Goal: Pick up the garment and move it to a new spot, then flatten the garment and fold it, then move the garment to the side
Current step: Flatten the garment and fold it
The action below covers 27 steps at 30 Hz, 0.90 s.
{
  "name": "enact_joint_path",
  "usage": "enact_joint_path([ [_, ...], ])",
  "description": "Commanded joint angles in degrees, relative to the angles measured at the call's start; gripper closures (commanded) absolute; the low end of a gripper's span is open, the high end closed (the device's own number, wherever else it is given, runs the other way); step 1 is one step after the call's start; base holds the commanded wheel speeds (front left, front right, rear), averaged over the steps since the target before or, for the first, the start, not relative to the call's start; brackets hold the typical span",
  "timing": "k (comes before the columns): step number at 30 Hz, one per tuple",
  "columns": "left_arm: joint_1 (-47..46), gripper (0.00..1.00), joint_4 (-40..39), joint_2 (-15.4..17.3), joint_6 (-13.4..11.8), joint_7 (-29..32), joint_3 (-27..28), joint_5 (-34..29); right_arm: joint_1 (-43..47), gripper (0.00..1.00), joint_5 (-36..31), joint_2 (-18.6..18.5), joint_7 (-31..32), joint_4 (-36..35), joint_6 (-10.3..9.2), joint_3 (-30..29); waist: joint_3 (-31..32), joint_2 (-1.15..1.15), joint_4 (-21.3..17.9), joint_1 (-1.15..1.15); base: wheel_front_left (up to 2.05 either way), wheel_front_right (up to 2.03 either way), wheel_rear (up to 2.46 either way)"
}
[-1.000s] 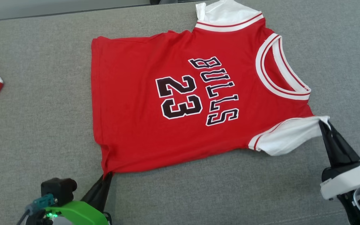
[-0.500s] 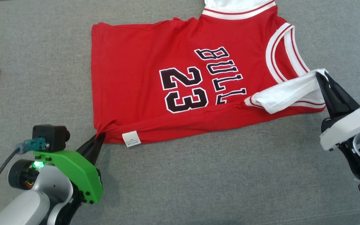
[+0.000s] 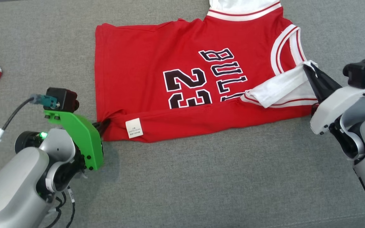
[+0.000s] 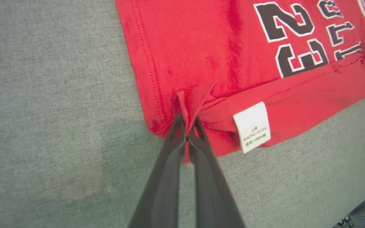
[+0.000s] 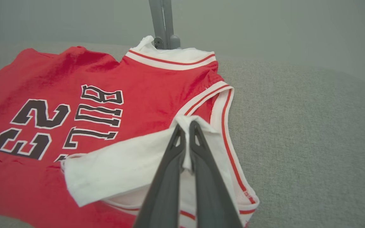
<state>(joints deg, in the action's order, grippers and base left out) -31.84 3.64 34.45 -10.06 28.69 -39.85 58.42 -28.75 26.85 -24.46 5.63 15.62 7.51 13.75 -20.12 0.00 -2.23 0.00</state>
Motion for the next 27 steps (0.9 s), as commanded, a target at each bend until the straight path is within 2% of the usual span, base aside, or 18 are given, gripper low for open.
enact_joint_path([
  [1, -2.3, 1.0, 1.9, -0.3, 0.9, 1.1, -0.1, 0.9, -2.0, 1.0, -0.2, -0.6, 1.0, 1.3, -0.04, 1.2, 0.1, 0.0, -0.1, 0.0, 0.0, 0.0, 0.0],
  [8, -6.6, 1.0, 8.1, -2.2, 3.5, 4.3, -1.0, 1.7, -6.8, 1.0, 1.6, -1.3, 3.1, 5.8, -0.04, 5.4, 0.9, 0.0, -0.1, 0.0, 0.0, 0.0, 0.0],
  [19, -9.3, 1.0, 13.5, -3.3, 4.7, 5.9, -1.8, 1.6, -10.4, 1.0, 2.7, -1.1, 1.7, 10.8, -0.04, 8.5, 1.2, 0.0, -0.1, 0.0, 0.0, 0.0, 0.0],
  [21, -9.5, 0.78, 14.2, -3.6, 4.8, 5.5, -1.7, 1.5, -11.0, 1.0, 2.4, -0.7, 1.2, 11.8, -0.04, 8.7, 1.1, 0.0, -0.1, 0.0, 0.0, 0.0, 0.0],
  [22, -9.6, 0.33, 14.5, -3.8, 4.7, 5.3, -1.5, 1.6, -11.3, 0.67, 2.4, -0.5, 0.9, 12.3, -0.04, 8.9, 1.1, 0.0, -0.1, 0.0, 0.0, 0.0, 0.0],
  [23, -9.5, 0.0, 14.9, -4.0, 4.5, 5.0, -1.4, 1.9, -11.6, 0.24, 2.3, -0.5, 0.5, 12.5, -0.04, 9.2, 1.1, 0.0, 0.0, 0.0, 0.0, 0.0, 0.0],
  [24, -9.4, 0.0, 15.0, -4.1, 4.6, 4.9, -1.4, 1.9, -11.9, 0.0, 2.1, -0.5, -0.1, 12.8, -0.05, 9.3, 1.1, 0.0, 0.0, 0.0, 0.0, 0.0, 0.0],
  [27, -8.5, 0.0, 15.5, -4.6, 4.9, 3.9, -0.7, 2.9, -11.9, 0.0, 2.0, -0.2, -1.9, 13.5, -0.04, 9.6, 1.3, 0.0, 0.0, 0.0, 0.0, 0.0, 0.0],
])
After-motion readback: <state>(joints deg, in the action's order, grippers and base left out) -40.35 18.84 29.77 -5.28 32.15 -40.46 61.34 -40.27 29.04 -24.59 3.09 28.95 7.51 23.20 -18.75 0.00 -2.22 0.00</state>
